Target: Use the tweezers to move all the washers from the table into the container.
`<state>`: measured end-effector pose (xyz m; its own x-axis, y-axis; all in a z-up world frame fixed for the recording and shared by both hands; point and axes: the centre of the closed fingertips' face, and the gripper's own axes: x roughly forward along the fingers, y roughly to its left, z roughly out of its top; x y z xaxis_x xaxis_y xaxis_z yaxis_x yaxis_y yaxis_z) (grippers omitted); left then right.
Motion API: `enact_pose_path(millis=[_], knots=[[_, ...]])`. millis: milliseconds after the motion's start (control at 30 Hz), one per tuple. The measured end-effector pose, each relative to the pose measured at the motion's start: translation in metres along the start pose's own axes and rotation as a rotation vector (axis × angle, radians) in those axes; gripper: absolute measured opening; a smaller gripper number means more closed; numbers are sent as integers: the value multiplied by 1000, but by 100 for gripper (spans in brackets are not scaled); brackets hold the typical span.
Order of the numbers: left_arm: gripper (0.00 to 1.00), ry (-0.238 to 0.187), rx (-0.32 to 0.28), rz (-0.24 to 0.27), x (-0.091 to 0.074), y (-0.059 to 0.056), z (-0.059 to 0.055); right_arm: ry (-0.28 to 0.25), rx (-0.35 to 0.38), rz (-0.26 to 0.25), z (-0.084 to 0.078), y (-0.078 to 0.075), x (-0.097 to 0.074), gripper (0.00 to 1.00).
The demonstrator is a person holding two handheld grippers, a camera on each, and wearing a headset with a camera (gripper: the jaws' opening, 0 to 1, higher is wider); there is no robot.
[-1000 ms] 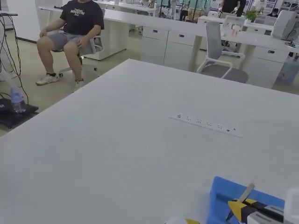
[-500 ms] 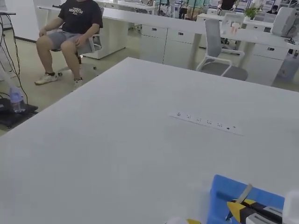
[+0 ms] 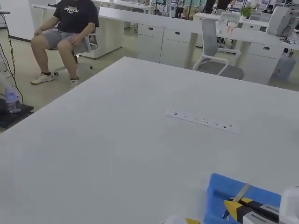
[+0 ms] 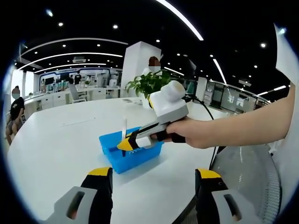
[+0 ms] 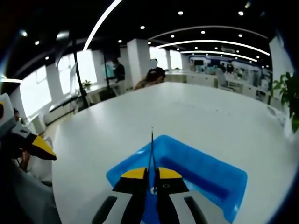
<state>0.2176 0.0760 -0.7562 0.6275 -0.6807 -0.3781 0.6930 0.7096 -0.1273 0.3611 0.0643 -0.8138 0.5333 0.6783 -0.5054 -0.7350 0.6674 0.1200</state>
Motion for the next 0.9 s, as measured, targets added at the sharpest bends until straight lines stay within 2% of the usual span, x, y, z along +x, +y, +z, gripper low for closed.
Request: enact_pose_path(millis=[167, 400, 800, 900], knots=[[72, -4, -9, 1, 0, 1, 0, -4, 8, 10, 2, 2, 0, 4], [71, -7, -17, 1, -1, 2, 0, -27, 2, 13, 14, 1, -2, 5], [71, -4, -32, -14, -1, 0, 0, -102, -37, 13, 51, 6, -15, 5], [68, -5, -35, -23, -1, -2, 0, -122, -45, 11, 59, 8, -19, 5]])
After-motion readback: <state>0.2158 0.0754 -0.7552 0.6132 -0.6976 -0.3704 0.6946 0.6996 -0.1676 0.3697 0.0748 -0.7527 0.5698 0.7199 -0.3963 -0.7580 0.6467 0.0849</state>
